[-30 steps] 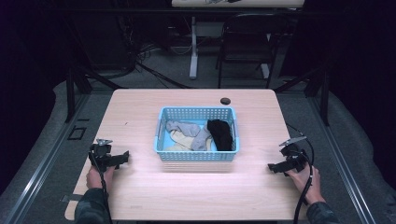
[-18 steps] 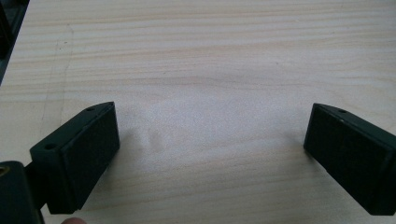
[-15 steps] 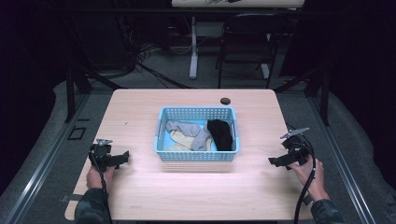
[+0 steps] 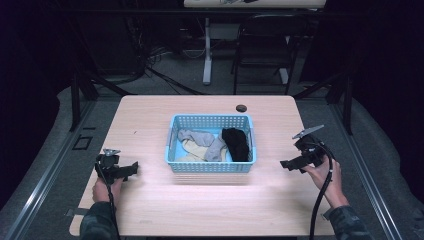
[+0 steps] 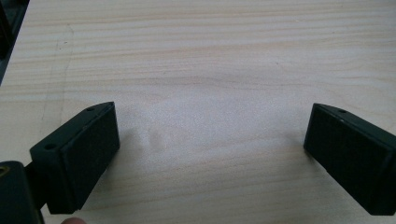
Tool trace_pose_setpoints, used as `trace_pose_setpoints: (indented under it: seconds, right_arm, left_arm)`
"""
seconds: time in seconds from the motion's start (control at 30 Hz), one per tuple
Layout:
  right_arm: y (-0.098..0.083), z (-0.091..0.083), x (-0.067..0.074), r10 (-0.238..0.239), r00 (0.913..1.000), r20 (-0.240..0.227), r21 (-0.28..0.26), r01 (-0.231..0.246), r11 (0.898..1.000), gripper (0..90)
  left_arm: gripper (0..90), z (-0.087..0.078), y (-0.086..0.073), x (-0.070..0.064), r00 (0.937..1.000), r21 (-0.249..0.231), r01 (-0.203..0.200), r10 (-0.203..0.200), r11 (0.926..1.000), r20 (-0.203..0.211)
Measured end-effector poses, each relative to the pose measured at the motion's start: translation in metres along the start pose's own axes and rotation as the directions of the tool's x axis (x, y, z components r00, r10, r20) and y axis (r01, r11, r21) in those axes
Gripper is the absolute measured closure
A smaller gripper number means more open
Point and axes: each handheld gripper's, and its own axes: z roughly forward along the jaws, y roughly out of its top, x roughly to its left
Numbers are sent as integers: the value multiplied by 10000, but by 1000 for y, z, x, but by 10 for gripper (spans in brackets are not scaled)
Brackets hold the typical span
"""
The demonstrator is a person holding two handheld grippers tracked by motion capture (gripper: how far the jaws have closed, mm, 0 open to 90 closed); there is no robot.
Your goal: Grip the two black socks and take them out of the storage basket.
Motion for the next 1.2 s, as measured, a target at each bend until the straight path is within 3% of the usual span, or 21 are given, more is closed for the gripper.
trace_pose_setpoints:
  seconds: [0.6,0.83,1.2]
  right_arm:
    - [54,-21,23,-861,9961,-213,-107,858,9963,0]
    - [78,-26,29,-856,9953,-459,-242,845,9961,0]
    - [115,-10,45,-1298,9883,-798,-169,1288,9915,0]
  left_arm:
    - [34,0,0,0,10000,0,4,-4,10000,2]
    - [34,0,0,0,10000,3,2,-2,10000,3]
    - [34,0,0,0,10000,2,3,-3,10000,6]
